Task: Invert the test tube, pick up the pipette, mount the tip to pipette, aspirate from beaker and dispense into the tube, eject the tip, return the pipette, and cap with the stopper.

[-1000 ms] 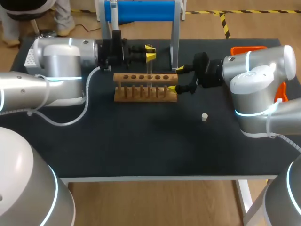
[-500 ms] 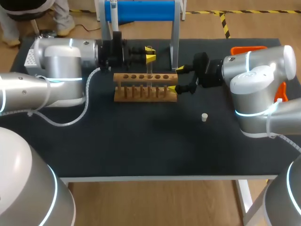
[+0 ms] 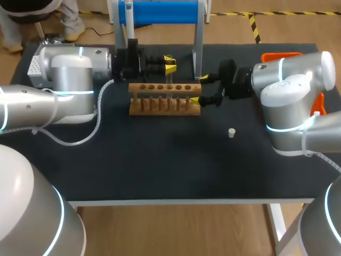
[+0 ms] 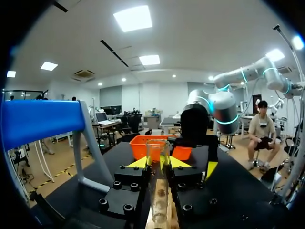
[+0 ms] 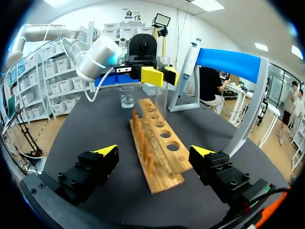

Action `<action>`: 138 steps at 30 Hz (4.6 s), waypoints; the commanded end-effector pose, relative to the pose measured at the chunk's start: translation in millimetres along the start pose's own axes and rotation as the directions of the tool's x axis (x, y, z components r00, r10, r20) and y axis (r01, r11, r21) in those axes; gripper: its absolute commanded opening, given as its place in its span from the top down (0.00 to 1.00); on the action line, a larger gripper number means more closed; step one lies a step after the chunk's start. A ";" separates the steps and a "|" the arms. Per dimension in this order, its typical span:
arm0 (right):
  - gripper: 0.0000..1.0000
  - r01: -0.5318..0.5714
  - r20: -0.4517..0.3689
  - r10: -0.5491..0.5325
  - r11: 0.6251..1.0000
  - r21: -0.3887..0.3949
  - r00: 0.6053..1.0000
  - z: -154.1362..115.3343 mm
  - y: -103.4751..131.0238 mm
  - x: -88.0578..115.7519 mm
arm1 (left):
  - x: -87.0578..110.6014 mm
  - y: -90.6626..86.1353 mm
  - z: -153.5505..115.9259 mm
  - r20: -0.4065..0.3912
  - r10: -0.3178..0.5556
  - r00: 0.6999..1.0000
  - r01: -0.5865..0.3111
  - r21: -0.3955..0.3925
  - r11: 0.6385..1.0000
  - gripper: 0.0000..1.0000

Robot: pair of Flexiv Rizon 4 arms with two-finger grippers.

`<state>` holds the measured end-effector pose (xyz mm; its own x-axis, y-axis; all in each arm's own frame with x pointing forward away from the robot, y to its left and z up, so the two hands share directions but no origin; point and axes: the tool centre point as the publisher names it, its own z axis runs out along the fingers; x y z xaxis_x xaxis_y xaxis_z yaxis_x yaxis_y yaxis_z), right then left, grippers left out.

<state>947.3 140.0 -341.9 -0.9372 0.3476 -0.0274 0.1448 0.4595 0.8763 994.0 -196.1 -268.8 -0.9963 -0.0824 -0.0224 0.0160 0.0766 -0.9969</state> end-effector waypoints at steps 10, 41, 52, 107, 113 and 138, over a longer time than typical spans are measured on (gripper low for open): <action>0.00 0.000 0.000 0.000 1.000 0.001 1.000 -0.3 0.0 0.2 | -1.9 4.4 0.9 0.000 -0.016 1.000 0.016 -0.023 1.000 0.00; 0.00 0.000 0.000 0.000 1.000 0.001 1.000 -0.3 0.0 0.2 | 30.3 -33.3 -162.2 0.177 -0.172 0.969 0.201 -0.164 0.966 0.00; 0.00 0.000 0.000 0.000 1.000 0.001 1.000 -0.3 0.0 0.2 | 30.3 -33.3 -162.2 0.177 -0.172 0.969 0.201 -0.164 0.966 0.00; 0.00 0.000 0.000 0.000 1.000 0.001 1.000 -0.3 0.0 0.2 | -26.6 40.4 -416.1 0.901 -0.096 0.424 0.414 -0.098 0.905 0.00; 0.00 0.000 0.000 0.000 1.000 0.001 1.000 -0.3 0.0 0.2 | -26.6 40.4 -416.1 0.901 -0.096 0.424 0.414 -0.098 0.905 0.00; 0.00 0.000 0.000 0.000 1.000 0.001 1.000 -0.3 0.0 0.2 | -66.4 60.7 -417.7 0.938 -0.052 0.344 0.478 -0.126 0.869 0.00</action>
<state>947.3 140.1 -341.8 -0.9372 0.3476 -0.0275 0.1447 0.4594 0.8764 1002.8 236.2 -289.3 -0.2857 -0.9582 -0.0139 -0.4485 0.1466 -0.8817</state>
